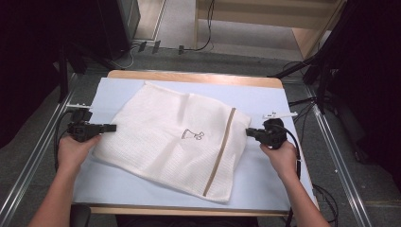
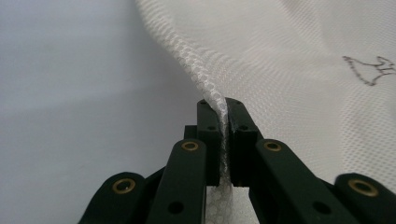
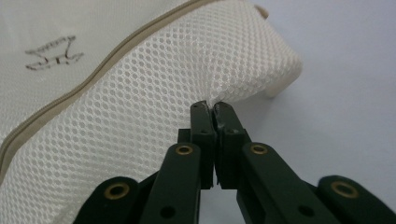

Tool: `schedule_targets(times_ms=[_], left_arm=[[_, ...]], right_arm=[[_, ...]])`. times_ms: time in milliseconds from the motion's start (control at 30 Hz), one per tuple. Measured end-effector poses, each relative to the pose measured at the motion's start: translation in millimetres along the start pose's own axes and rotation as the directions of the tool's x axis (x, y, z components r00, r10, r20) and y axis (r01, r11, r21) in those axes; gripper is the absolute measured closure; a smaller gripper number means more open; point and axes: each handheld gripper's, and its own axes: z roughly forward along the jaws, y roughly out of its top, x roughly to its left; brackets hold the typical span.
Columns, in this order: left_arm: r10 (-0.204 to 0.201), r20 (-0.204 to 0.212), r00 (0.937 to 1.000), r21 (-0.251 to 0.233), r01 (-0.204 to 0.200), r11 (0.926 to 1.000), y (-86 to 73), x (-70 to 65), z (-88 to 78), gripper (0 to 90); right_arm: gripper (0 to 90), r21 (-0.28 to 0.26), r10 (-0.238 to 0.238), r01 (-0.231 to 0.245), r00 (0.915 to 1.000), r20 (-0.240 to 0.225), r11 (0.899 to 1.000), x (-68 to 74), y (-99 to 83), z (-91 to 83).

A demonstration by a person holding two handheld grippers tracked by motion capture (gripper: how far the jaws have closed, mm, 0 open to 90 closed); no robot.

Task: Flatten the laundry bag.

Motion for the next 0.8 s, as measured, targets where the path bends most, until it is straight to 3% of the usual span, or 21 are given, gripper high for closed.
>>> schedule_targets(times_ms=[67, 167, 233, 333, 467, 700, 800], left_arm=[[-0.022, -0.01, 0.9997, -0.001, 0.022, 0.9998, -3.3, 10.3, -4.8, 87.3], [-0.051, -0.021, 0.9985, -0.015, 0.051, 0.9986, -6.1, 20.6, -10.1, 87.2], [-0.056, -0.046, 0.9974, -0.013, 0.056, 0.9984, -7.9, 25.1, -11.3, 87.2], [-0.064, -0.048, 0.9968, -0.007, 0.064, 0.9979, -8.4, 28.6, -9.8, 87.0], [-0.068, -0.03, 0.9972, -0.01, 0.068, 0.9976, -8.2, 30.8, -8.7, 86.1], [-0.05, -0.003, 0.9987, -0.043, 0.05, 0.9978, -9.9, 27.8, -12.7, 71.6], [-0.046, 0.002, 0.9989, -0.051, 0.046, 0.9976, -10.5, 25.2, -15.1, 66.4]], right_arm=[[74.0, 0.009, -0.016, 0.016, 0.9998, -0.008, 1.0, 3.3, -0.5, 3.8], [69.3, -0.023, -0.022, 0.022, 0.9997, -0.014, 1.0, 4.6, 2.3, -0.2], [72.0, -0.06, -0.002, 0.001, 0.9998, -0.017, 0.998, 1.9, 6.9, -5.2], [79.6, -0.103, -0.004, 0.005, 0.9999, 0.011, 0.995, -0.6, 17.2, -4.3], [82.5, -0.109, -0.006, 0.009, 0.9997, 0.025, 0.994, -2.7, 31.1, 20.8], [84.0, -0.06, -0.023, 0.025, 0.9995, 0.021, 0.998, -2.2, 35.7, 60.6], [84.4, 0.001, -0.04, 0.04, 0.999, 0.022, 0.999, -1.1, 29.8, 73.0]])
